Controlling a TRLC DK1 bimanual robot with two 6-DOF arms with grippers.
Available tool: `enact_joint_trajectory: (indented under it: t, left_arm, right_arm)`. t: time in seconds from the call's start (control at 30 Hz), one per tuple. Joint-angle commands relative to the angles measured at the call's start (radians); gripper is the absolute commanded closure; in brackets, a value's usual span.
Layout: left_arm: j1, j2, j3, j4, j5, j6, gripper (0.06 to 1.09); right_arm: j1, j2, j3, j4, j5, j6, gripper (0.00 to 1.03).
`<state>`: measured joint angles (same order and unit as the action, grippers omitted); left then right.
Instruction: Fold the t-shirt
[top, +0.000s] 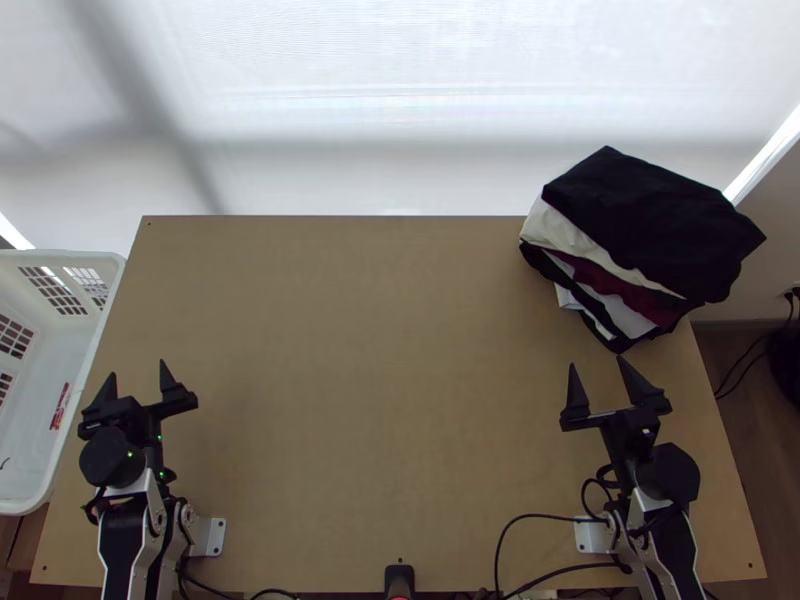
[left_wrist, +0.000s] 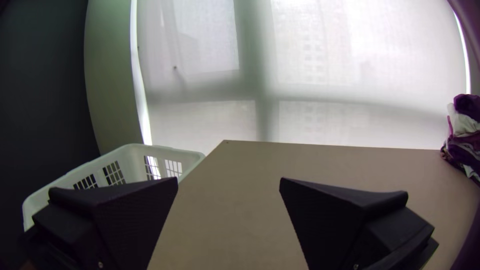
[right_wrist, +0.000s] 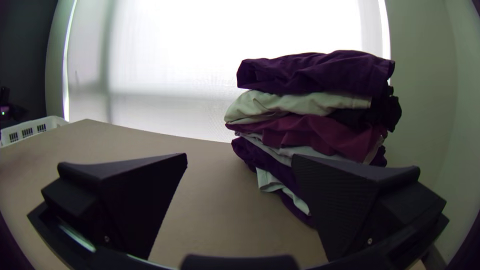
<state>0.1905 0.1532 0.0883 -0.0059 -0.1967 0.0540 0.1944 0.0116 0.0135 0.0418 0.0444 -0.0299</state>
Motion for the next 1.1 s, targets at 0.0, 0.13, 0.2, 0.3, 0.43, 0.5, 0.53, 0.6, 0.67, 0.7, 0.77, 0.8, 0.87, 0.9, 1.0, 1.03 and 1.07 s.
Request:
enact_joint_trajectory:
  t: [0.0,0.13,0.2,0.3,0.43,0.5,0.53,0.6,0.67,0.7,0.77,0.8,0.87,0.9,1.0,1.03,1.07]
  left_arm:
    - [-0.006,-0.043,-0.051,-0.014,0.043,0.023,0.10]
    - [-0.003,-0.023,-0.068,0.000,0.091,0.018,0.10]
    - [-0.005,-0.011,-0.076,0.011,0.128,0.012,0.10]
    - [-0.010,-0.109,-0.085,0.001,0.154,-0.011,0.10]
    - [-0.002,-0.149,-0.085,0.004,0.157,-0.008,0.10]
    - [0.001,-0.153,-0.085,0.006,0.160,-0.008,0.09]
    - [0.000,-0.152,-0.085,0.003,0.161,-0.008,0.10]
    - [0.000,-0.153,-0.085,0.003,0.164,-0.008,0.10]
    - [0.000,-0.153,-0.085,0.003,0.166,-0.008,0.10]
    - [0.000,-0.153,-0.085,0.003,0.166,-0.008,0.10]
    - [0.000,-0.153,-0.085,0.003,0.168,-0.008,0.10]
    - [0.000,-0.153,-0.085,0.003,0.168,-0.008,0.10]
    - [0.000,-0.153,-0.085,0.003,0.168,-0.008,0.10]
    - [0.000,-0.153,-0.085,0.003,0.168,-0.008,0.10]
    - [0.000,-0.153,-0.085,0.003,0.168,-0.008,0.10]
    - [0.000,-0.153,-0.085,0.003,0.168,-0.008,0.10]
    - [0.000,-0.153,-0.085,0.003,0.168,-0.008,0.10]
  right_arm:
    - [-0.013,0.010,-0.012,0.001,0.012,0.076,0.05]
    - [-0.013,-0.015,-0.007,-0.040,0.012,0.067,0.05]
    - [-0.013,-0.013,-0.006,-0.048,0.009,0.065,0.05]
    - [-0.013,-0.013,-0.006,-0.048,0.009,0.065,0.05]
    - [-0.012,-0.015,-0.006,-0.048,0.009,0.065,0.05]
    - [-0.012,-0.015,-0.006,-0.048,0.009,0.065,0.05]
    - [-0.012,-0.015,-0.006,-0.048,0.009,0.065,0.05]
    - [-0.012,-0.015,-0.006,-0.048,0.009,0.065,0.05]
    - [-0.013,-0.015,-0.006,-0.048,0.009,0.065,0.05]
    - [-0.012,-0.015,-0.006,-0.048,0.009,0.065,0.05]
    - [-0.012,-0.015,-0.006,-0.048,0.009,0.065,0.05]
    - [-0.012,-0.015,-0.006,-0.048,0.009,0.065,0.05]
    - [-0.013,-0.015,-0.006,-0.048,0.009,0.065,0.05]
    - [-0.012,-0.015,-0.006,-0.048,0.009,0.065,0.05]
    - [-0.012,-0.013,-0.006,-0.048,0.009,0.065,0.05]
    - [-0.013,-0.015,-0.006,-0.048,0.009,0.065,0.05]
    - [-0.012,-0.015,-0.006,-0.048,0.009,0.065,0.05]
